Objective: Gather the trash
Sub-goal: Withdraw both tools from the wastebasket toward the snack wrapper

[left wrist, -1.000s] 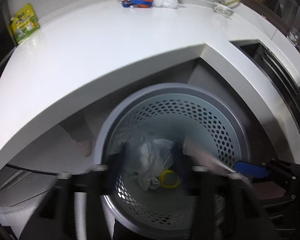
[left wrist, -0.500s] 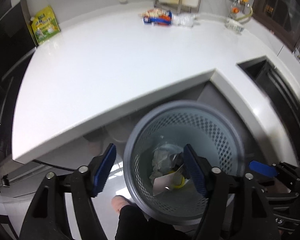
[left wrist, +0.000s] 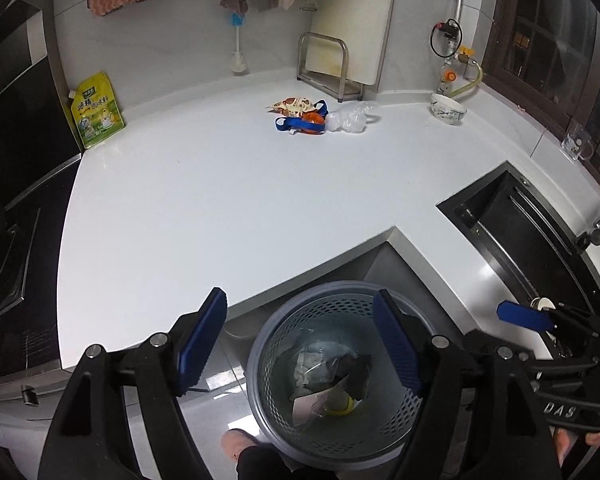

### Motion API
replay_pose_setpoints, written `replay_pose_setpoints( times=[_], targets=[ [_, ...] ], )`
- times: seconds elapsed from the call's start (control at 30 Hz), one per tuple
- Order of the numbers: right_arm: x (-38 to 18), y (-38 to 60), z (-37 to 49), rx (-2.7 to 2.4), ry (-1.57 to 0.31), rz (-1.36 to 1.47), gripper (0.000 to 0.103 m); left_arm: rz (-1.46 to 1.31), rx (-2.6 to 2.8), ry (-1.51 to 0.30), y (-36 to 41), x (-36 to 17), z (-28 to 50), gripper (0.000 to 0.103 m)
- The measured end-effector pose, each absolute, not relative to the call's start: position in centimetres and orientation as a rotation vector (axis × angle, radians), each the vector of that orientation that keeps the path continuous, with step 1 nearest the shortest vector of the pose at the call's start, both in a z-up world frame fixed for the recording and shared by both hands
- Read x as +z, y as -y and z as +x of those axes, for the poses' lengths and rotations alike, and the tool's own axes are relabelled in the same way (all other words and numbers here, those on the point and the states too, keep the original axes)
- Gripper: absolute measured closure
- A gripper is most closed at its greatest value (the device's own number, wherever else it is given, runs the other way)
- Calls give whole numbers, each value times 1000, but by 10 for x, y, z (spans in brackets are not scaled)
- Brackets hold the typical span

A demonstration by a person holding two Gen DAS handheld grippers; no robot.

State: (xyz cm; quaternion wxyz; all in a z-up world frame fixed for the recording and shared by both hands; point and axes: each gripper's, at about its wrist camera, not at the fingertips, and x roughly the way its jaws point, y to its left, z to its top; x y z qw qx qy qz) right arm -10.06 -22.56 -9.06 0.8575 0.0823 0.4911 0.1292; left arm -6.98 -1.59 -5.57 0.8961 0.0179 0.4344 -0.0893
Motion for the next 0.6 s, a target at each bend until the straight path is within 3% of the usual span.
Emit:
replay_pose_setpoints(
  times=[0.6],
  targets=[
    [-59,253,-96,226,-896,290,37,71,-179,-801,15,-9,-65,27]
  ],
)
